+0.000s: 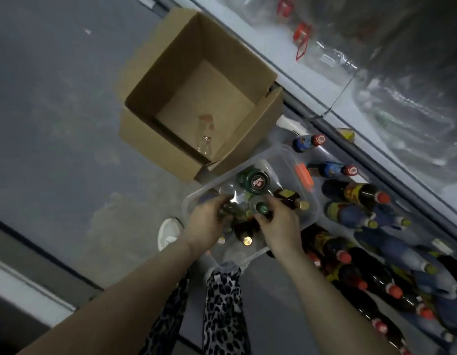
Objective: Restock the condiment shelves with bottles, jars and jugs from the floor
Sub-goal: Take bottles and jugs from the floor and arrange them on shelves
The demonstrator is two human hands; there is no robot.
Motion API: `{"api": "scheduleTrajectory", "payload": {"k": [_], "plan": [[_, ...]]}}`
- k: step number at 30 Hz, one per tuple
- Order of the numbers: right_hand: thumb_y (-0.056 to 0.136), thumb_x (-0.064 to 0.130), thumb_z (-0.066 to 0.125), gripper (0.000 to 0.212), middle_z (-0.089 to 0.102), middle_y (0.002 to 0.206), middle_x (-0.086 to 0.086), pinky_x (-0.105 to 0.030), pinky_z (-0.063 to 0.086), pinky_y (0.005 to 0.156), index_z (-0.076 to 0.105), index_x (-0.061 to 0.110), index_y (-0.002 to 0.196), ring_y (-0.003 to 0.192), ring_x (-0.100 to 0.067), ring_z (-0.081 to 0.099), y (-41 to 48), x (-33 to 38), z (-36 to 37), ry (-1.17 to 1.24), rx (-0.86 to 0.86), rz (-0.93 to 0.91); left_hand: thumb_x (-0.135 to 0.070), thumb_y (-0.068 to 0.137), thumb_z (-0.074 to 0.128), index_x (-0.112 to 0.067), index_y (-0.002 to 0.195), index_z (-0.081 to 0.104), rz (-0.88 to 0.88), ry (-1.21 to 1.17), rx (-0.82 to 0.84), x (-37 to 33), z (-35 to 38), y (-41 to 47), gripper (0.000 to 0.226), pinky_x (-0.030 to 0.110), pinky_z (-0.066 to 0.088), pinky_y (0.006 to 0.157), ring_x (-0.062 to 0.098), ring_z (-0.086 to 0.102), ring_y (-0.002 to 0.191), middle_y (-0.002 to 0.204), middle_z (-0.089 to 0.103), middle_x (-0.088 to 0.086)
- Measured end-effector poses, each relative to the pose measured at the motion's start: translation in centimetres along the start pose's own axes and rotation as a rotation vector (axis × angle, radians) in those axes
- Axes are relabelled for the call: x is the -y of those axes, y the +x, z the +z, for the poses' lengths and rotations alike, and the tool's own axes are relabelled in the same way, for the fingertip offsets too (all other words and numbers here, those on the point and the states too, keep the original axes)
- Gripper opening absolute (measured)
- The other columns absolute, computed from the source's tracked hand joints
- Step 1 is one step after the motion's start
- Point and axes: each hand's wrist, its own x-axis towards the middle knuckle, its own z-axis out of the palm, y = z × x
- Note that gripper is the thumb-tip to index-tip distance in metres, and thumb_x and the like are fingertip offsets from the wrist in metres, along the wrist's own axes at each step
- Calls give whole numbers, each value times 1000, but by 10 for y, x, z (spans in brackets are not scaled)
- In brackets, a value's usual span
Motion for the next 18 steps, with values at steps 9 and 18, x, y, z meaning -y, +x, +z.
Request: {"api": "scheduleTrajectory", "payload": {"k": [9,18], "plan": [[86,28,76,60,62,135,-8,-43,46,106,50,20,140,129,-31,54,135,-46,55,-123,21,104,-9,94,60,-13,151,34,-48,75,98,48,83,118,62,29,36,108,24,48,134,148,48,10],[76,29,86,93,30,148,-12,-46,47,101,29,18,149,133,-38,44,201,-69,95,-276,28,108,-2,90,59,-11,157,13,-105,144,177,72,113,179,82,26,31,107,27,41,138,151,42,13]]}}
